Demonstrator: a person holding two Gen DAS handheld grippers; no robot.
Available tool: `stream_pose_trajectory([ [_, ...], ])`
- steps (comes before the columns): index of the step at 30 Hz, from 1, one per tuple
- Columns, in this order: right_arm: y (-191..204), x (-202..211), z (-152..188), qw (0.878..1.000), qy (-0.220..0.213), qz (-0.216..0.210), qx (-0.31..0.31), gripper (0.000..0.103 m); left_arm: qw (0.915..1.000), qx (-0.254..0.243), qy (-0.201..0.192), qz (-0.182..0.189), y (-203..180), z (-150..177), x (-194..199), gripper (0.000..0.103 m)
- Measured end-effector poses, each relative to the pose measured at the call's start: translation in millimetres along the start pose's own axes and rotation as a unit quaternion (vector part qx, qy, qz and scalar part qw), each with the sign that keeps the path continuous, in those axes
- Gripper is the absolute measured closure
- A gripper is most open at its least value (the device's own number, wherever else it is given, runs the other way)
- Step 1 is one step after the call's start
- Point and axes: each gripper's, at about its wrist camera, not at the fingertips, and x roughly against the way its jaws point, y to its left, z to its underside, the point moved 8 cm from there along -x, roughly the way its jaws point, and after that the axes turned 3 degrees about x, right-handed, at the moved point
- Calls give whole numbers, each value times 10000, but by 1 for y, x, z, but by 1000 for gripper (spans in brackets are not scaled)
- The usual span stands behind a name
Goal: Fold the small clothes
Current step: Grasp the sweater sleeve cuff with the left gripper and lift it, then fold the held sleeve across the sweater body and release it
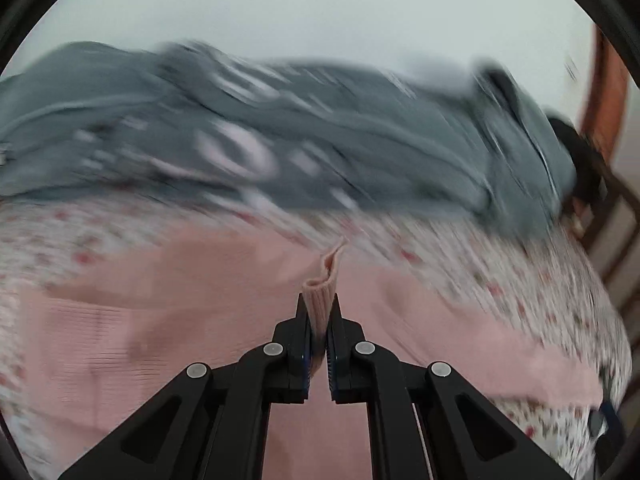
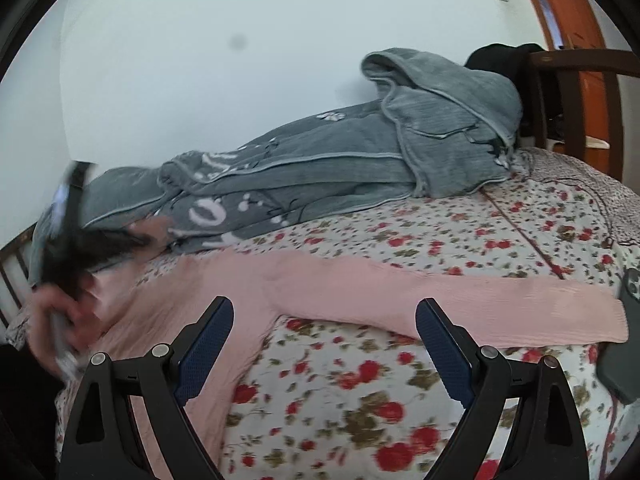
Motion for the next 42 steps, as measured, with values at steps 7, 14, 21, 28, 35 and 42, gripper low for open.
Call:
stream_pose_trajectory([
  [7,-2,-7,-3,9998,81,-169,-82,12,9923,-837,913,-52,-31,66,-30,78],
  [14,24,-22,5,9990,291,-254,243,11,9934,-712,-748,-492,57,34,76,17],
  [21,68,-52,16,9952,618,-373,655,22,9811,231,-973,-1658,204,34,111,14],
  [28,121,-106,9,9858,1129,-403,1177,41,9809,1207,-666,-1375,277,23,84,14],
  [35,128,-170,31,9751,1801,-293,1257,56,9872,1035,-689,-1001,281,31,69,14],
  [42,120,-190,47,9685,2252,-634,856,66,9927,913,-322,-714,281,39,52,14],
])
